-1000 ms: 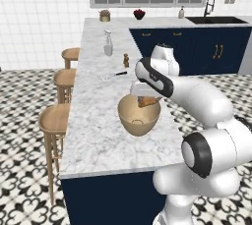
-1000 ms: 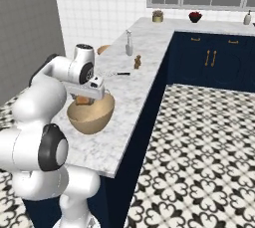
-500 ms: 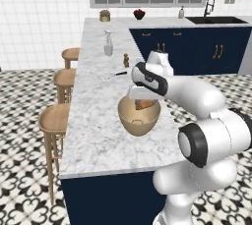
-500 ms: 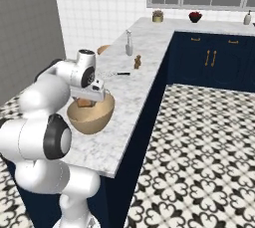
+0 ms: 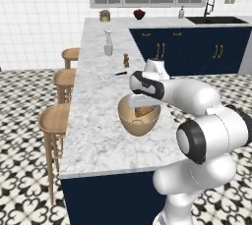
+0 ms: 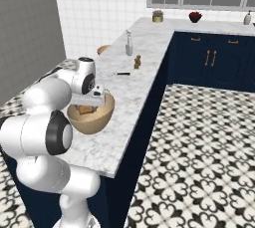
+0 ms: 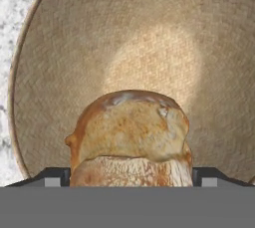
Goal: Open the cabinet, pick up the bread from the cabinet and place it in the basket. Then move the basket to the dining counter.
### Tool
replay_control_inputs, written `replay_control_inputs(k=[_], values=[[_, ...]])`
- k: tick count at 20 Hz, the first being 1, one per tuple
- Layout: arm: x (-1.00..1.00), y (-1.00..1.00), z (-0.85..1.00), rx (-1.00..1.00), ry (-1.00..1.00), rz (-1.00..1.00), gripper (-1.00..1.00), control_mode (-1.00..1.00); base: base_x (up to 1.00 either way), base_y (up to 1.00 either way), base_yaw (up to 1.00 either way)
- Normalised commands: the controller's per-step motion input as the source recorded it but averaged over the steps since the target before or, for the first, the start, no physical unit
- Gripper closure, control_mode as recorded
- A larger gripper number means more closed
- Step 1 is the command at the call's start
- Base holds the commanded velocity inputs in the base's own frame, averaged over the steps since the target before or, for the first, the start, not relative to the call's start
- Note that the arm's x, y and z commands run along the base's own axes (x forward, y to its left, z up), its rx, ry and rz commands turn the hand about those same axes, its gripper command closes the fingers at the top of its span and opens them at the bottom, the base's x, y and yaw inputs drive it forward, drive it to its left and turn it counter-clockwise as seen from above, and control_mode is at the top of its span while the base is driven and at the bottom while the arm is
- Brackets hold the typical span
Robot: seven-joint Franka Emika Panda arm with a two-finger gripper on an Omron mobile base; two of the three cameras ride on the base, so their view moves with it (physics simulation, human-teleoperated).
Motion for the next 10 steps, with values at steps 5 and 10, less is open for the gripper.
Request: replay_control_inputs(k=[5,10], values=[[0.02,0.09,-0.12,-0.02,0.00,0.06,1.00,-1.00,0.00,0.00,0.00],[0.21,0.09,-0.14,-0.01,0.00,0.03,1.00,-1.00,0.00,0.00,0.00]])
